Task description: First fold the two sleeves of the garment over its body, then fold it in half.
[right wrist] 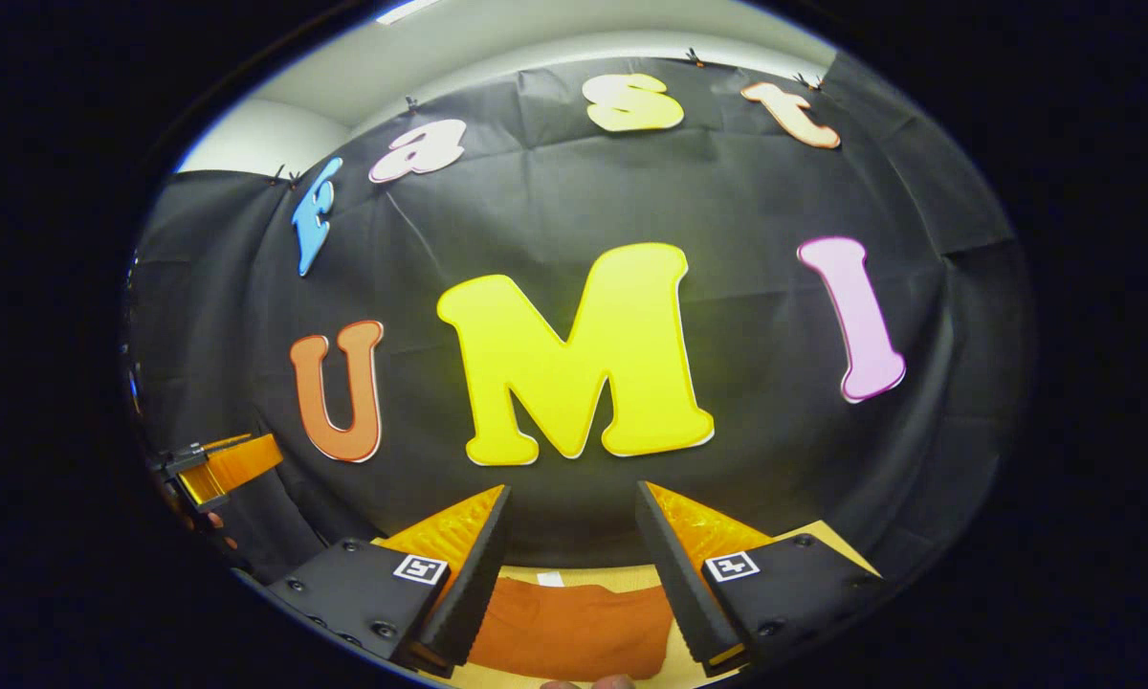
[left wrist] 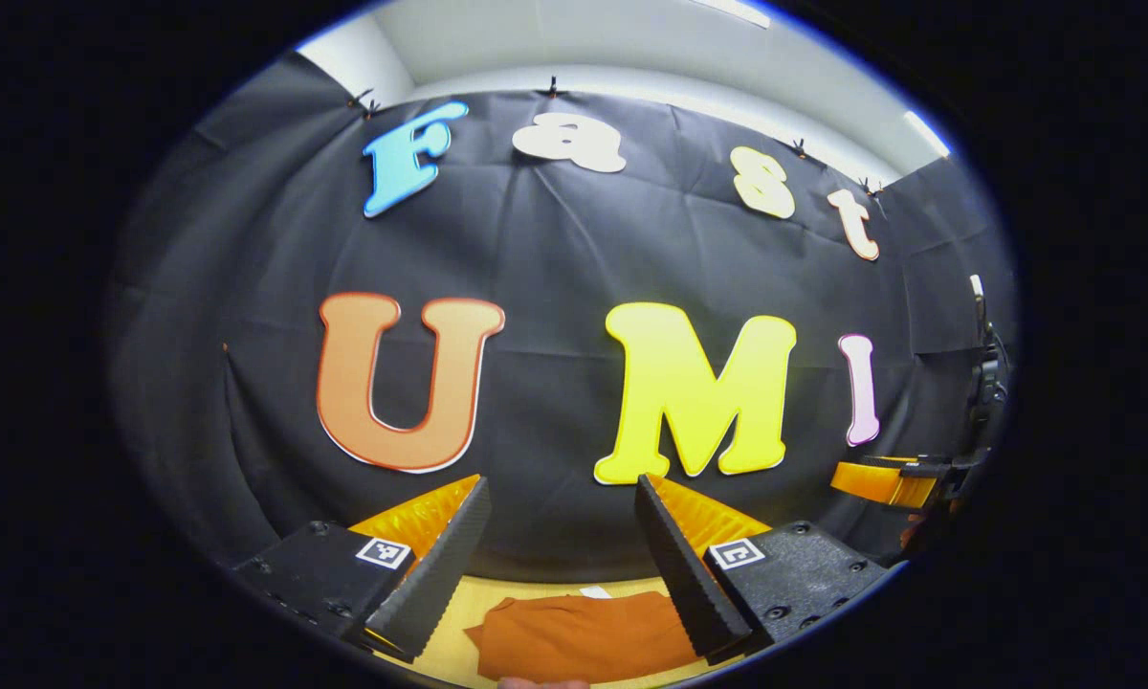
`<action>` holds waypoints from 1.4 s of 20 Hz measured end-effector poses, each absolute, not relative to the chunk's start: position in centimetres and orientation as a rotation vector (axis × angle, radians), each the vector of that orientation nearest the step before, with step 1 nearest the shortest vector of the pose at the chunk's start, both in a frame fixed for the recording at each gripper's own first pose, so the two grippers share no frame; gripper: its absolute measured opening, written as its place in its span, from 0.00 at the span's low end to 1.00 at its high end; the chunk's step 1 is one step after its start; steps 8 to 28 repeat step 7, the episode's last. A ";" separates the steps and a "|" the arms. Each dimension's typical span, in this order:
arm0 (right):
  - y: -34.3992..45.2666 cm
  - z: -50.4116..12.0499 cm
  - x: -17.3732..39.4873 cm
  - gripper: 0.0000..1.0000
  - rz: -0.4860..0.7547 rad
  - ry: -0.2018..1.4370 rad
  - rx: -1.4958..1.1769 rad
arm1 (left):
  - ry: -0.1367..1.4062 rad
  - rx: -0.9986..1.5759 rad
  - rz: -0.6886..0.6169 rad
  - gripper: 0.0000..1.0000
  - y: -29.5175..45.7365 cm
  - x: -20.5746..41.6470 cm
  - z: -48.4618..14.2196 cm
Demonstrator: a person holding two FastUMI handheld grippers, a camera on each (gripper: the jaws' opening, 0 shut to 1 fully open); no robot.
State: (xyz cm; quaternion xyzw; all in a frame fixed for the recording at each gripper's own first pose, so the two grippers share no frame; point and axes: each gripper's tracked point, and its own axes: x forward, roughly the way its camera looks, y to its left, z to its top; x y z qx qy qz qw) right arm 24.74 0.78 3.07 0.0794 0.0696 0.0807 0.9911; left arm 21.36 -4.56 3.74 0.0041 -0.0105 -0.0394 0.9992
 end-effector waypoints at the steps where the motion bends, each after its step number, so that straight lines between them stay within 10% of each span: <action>1: 1.3 3.4 23.5 0.80 0.166 0.139 0.151 | -0.032 0.018 -0.065 0.93 -5.2 20.5 4.3; 7: 2.6 4.0 14.4 0.86 0.200 0.067 0.074 | -0.069 0.074 -0.002 0.98 -6.1 14.5 3.5; 28: 2.6 4.0 14.4 0.86 0.200 0.067 0.074 | -0.069 0.074 -0.002 0.98 -6.1 14.5 3.5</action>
